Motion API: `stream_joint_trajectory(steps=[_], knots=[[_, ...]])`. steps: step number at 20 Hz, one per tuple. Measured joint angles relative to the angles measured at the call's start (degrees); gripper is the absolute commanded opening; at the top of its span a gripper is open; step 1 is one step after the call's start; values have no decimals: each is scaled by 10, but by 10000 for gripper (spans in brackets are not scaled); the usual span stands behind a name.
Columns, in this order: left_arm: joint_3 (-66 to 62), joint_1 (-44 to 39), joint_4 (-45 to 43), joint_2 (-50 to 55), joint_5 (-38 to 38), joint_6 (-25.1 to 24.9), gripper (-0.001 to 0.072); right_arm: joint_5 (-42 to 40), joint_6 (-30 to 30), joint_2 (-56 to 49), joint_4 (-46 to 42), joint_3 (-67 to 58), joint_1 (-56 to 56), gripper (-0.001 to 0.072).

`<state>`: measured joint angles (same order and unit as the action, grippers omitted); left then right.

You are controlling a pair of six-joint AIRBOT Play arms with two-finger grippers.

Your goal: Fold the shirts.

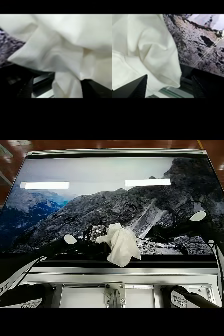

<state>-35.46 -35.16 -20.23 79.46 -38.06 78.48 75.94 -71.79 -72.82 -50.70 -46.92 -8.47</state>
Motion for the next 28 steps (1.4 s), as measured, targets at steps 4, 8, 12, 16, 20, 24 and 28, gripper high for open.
stream_joint_trajectory(steps=[4,8,12,16,20,24,28], knots=[[1,-13,49,10,57,-20,110,3,5,-2,5,0,36,678],[1,-16,66,11,81,-34,39,3,12,-3,6,0,79,678],[1,-12,69,0,90,-46,39,-19,14,-3,26,16,121,676],[1,-7,69,-13,92,-52,37,-55,15,-3,40,44,176,78],[1,-3,24,-50,95,-43,34,-87,19,2,39,39,189,60],[-12,26,-115,-165,109,32,34,-98,30,60,38,-35,152,59],[-86,79,-266,-340,103,75,35,-127,34,165,37,-167,89,60]])
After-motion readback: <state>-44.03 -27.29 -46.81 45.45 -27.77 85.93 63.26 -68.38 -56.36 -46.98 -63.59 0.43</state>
